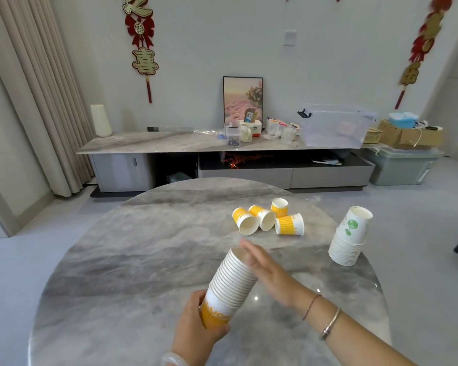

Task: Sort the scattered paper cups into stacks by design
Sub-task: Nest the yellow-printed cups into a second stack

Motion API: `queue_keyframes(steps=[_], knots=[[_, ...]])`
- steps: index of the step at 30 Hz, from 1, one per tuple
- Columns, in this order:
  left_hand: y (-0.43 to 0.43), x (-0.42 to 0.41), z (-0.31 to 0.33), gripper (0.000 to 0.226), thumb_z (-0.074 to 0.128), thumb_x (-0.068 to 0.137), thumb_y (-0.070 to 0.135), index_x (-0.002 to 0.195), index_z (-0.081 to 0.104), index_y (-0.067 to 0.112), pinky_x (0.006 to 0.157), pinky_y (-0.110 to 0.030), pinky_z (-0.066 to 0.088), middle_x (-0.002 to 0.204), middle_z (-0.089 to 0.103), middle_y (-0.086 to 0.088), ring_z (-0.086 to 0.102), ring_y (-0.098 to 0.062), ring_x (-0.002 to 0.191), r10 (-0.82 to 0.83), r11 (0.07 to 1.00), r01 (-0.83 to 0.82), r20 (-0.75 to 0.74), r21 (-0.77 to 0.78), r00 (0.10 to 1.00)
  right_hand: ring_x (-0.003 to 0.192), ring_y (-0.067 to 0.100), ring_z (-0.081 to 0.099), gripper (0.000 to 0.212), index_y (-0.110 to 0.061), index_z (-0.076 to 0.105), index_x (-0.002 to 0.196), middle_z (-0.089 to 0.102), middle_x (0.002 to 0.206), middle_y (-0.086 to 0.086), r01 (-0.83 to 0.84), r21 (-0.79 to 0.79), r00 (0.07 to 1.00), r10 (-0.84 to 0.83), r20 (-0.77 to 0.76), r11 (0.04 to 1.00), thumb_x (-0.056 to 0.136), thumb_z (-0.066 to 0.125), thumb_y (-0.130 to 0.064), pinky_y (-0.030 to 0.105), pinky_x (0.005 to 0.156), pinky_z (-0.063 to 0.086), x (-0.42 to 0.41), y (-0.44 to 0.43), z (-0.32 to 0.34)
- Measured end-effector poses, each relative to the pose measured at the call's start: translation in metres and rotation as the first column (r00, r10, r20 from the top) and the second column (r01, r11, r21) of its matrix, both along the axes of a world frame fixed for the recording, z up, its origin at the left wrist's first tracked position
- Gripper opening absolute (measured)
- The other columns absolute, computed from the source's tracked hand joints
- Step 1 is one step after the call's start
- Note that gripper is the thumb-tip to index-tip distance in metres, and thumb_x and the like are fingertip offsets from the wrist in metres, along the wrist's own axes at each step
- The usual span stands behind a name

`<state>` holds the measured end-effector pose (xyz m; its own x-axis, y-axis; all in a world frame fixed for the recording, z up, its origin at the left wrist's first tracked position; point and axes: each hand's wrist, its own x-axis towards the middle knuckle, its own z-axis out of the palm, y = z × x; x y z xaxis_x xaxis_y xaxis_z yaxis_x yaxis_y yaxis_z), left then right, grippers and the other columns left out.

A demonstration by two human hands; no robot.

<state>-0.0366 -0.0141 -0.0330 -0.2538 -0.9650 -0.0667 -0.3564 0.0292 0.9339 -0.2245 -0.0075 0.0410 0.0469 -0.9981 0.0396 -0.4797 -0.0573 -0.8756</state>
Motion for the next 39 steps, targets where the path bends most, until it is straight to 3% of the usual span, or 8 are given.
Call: queue_keyframes(steps=[2,5,11,14,19,27,33,39], knots=[[-0.003,-0.003,-0.001,0.061,0.083,0.056,0.000,0.097,0.047,0.028,0.052,0.001,0.041,0.083,0.060,0.014,0.056,0.004,0.071,0.017,1.000,-0.017,-0.010,0.008,1.000,0.111,0.003,0.043,0.050,-0.008,0.048,0.128,0.052,0.120,0.001,0.199,-0.057,0.972,-0.190,0.136,0.978,0.095,0.039,-0.044,0.013,0.092,0.031,-0.020,-0.018,0.001],[-0.009,-0.005,-0.003,0.064,0.084,0.055,0.008,0.102,0.046,0.030,0.053,-0.001,0.042,0.087,0.059,0.017,0.056,0.007,0.075,0.035,0.998,-0.035,-0.005,0.060,0.999,0.083,0.020,0.047,0.030,-0.004,0.050,0.082,0.048,0.083,0.016,0.631,-0.119,0.773,-0.607,0.187,0.767,0.094,0.048,-0.032,0.032,0.075,0.040,-0.077,-0.058,-0.011],[-0.028,-0.001,-0.014,0.073,0.083,0.047,0.020,0.111,0.049,0.030,0.068,-0.009,0.048,0.090,0.064,0.015,0.062,0.003,0.080,0.104,0.984,-0.103,0.000,0.149,0.995,0.119,0.044,0.049,0.055,0.010,0.051,0.120,0.052,0.128,0.031,0.874,0.045,0.484,-0.875,0.018,0.484,0.087,0.059,-0.033,0.046,0.099,0.040,-0.163,-0.121,-0.062],[-0.035,-0.003,-0.008,0.075,0.068,0.033,0.031,0.105,0.053,0.020,0.084,-0.031,0.051,0.089,0.064,0.003,0.063,-0.016,0.083,0.155,0.970,-0.138,-0.072,0.200,0.985,0.122,0.043,0.047,0.053,0.008,0.053,0.123,0.051,0.130,0.031,0.869,0.061,0.492,-0.870,0.011,0.492,0.088,0.060,-0.031,0.045,0.102,0.038,-0.170,-0.141,-0.075],[-0.038,-0.010,-0.006,0.054,0.068,0.047,0.019,0.100,0.056,0.015,0.051,-0.001,0.042,0.081,0.063,0.007,0.057,-0.001,0.071,0.168,0.975,-0.144,-0.136,0.172,0.976,0.113,0.046,0.051,0.042,0.011,0.061,0.109,0.057,0.116,0.036,0.847,0.085,0.530,-0.847,-0.049,0.525,0.091,0.052,-0.026,0.046,0.096,0.040,-0.169,-0.162,-0.088],[-0.038,0.002,-0.021,0.070,0.086,0.048,0.015,0.105,0.049,0.032,0.060,-0.007,0.046,0.091,0.065,0.016,0.062,0.008,0.075,0.089,0.989,-0.090,0.014,0.118,0.996,0.108,0.047,0.049,0.025,0.016,0.058,0.099,0.052,0.111,0.039,0.815,-0.131,0.563,-0.825,-0.047,0.564,0.090,0.050,-0.006,0.045,0.092,0.039,-0.123,-0.115,-0.063],[-0.021,-0.002,-0.012,0.066,0.084,0.056,0.006,0.107,0.048,0.028,0.058,-0.003,0.044,0.090,0.062,0.015,0.058,0.007,0.077,0.050,0.998,-0.050,0.003,0.044,0.999,0.102,0.009,0.053,0.009,-0.011,0.062,0.096,0.056,0.111,-0.003,0.389,-0.440,0.914,-0.398,0.076,0.810,0.093,0.054,-0.016,0.007,0.086,0.037,-0.047,-0.023,0.013],[-0.007,-0.006,0.002,0.064,0.083,0.054,-0.004,0.095,0.048,0.031,0.059,-0.004,0.045,0.091,0.061,0.011,0.058,0.002,0.078,0.012,0.999,-0.014,-0.038,-0.045,0.999,0.116,0.021,0.049,0.020,0.002,0.063,0.102,0.054,0.121,0.006,0.088,-0.455,0.934,-0.233,-0.271,0.886,0.094,0.048,-0.010,0.029,0.102,0.036,-0.018,0.014,0.038]])
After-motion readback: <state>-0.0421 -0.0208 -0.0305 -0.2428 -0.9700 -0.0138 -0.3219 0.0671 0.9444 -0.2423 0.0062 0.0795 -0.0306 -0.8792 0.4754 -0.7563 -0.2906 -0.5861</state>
